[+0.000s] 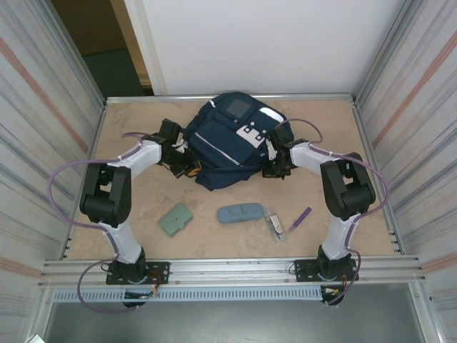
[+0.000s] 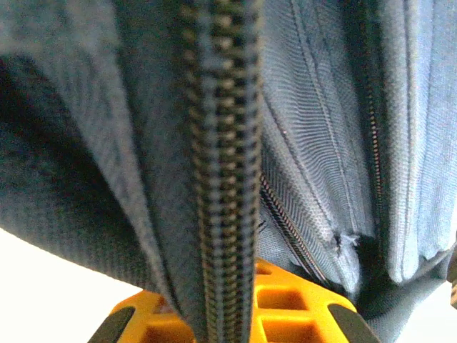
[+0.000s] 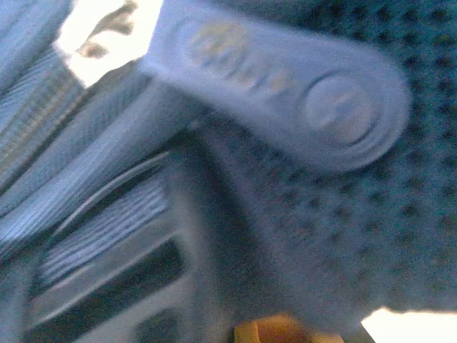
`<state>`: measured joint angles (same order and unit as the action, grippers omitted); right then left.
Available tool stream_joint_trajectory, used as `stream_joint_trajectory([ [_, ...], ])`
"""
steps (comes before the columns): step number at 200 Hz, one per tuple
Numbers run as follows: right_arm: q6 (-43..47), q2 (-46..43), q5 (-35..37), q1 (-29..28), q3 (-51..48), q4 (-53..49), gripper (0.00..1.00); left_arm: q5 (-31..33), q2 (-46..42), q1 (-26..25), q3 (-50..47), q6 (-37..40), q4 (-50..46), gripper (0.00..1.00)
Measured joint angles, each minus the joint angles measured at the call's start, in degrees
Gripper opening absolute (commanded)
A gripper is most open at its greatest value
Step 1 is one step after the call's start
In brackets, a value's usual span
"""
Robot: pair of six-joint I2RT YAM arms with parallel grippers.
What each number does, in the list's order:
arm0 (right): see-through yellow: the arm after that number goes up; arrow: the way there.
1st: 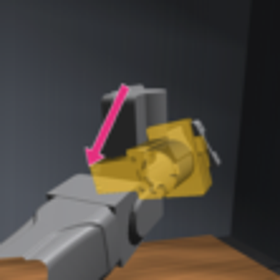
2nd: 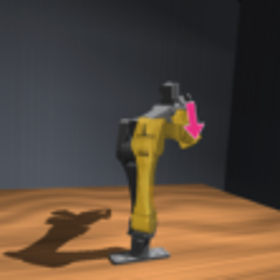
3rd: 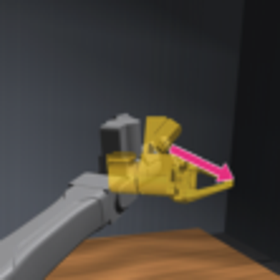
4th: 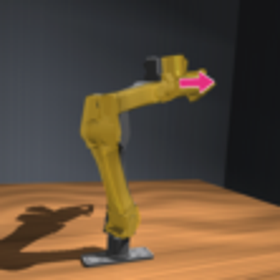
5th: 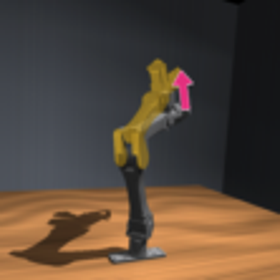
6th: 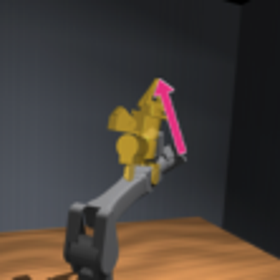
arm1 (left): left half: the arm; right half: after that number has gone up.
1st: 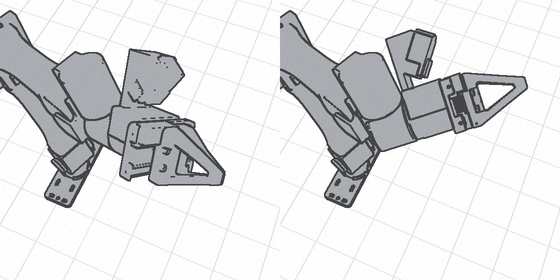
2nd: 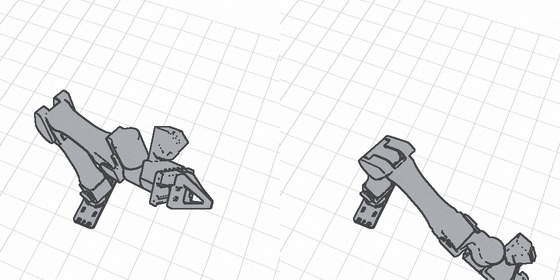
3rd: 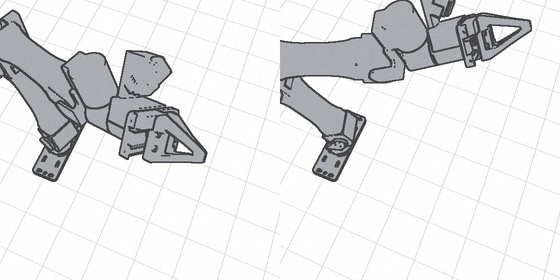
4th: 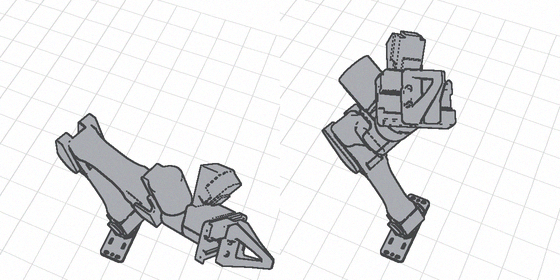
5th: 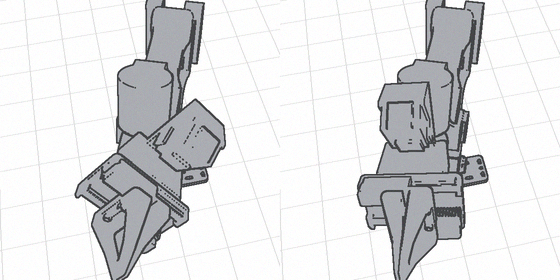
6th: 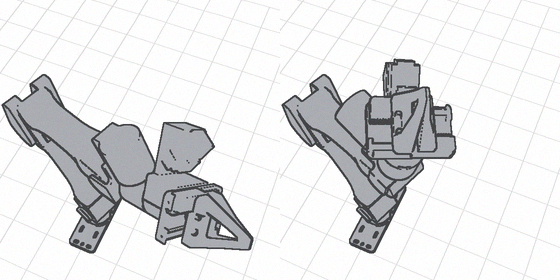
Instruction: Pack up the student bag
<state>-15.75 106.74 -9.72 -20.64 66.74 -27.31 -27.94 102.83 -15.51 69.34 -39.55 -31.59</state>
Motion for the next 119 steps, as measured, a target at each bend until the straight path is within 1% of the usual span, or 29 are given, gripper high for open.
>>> stream_joint_trajectory([
  [13, 0.2, 0.2, 0.6, 0.1, -0.1, 0.1, 0.22, -0.2, -0.3, 0.0, -0.8, 1.2, 0.3, 0.0],
  [21, 0.5, 0.0, 1.5, 0.0, -0.4, 0.2, 0.24, 0.0, -0.7, 0.1, -1.3, 2.0, 0.3, 0.0],
  [23, 0.3, 0.0, 1.7, 0.1, -0.5, 0.2, 0.24, -0.1, -0.9, 0.1, -1.5, 2.1, 0.2, 0.03],
  [28, 0.6, -0.1, 2.0, 0.2, -0.9, 0.2, 0.26, -0.2, -1.3, 0.3, -1.9, 2.4, 0.2, 0.13],
  [30, 0.6, -0.2, 2.0, 0.2, -1.0, 0.3, 0.27, -0.2, -1.5, 0.3, -2.0, 2.5, 0.1, 0.19],
  [33, 0.7, -0.5, 2.1, 0.3, -1.4, 0.5, 0.29, -0.3, -1.8, 0.3, -2.3, 2.6, 0.1, 0.3],
  [36, 0.9, -0.8, 2.1, 0.3, -1.6, 0.7, 0.3, -0.3, -2.1, 0.3, -2.5, 2.9, 0.1, 0.36],
  [41, 1.2, -1.5, 2.7, 0.3, -2.2, 0.6, 0.33, -0.5, -2.6, 0.4, -2.9, 3.2, -0.2, 0.41],
  [57, 1.5, -5.7, 4.7, 0.8, -4.8, -0.7, 0.4, -0.5, -5.6, 0.6, -4.1, 3.7, -1.9, 0.5],
  [68, 2.1, -9.9, 6.4, 0.9, -6.4, -1.9, 0.44, 0.0, -8.5, 0.5, -4.2, 3.6, -3.2, 0.54],
  [76, 2.8, -14.0, 7.3, 0.7, -7.4, -2.5, 0.46, 0.7, -10.8, 0.4, -3.6, 3.6, -4.6, 0.55],
  [95, 3.7, -23.8, 10.5, 0.0, -8.6, -2.8, 0.55, 3.3, -13.8, -0.5, 2.6, 3.6, -9.0, 0.56],
  [108, 4.2, -29.4, 13.1, 0.0, -9.0, -1.4, 0.73, 4.4, -13.4, -1.4, 8.0, 3.5, -10.0, 0.56],
  [119, 4.1, -32.6, 15.2, 0.6, -9.7, 0.4, 0.74, 5.1, -12.1, -2.1, 11.8, 2.7, -10.1, 0.55],
])
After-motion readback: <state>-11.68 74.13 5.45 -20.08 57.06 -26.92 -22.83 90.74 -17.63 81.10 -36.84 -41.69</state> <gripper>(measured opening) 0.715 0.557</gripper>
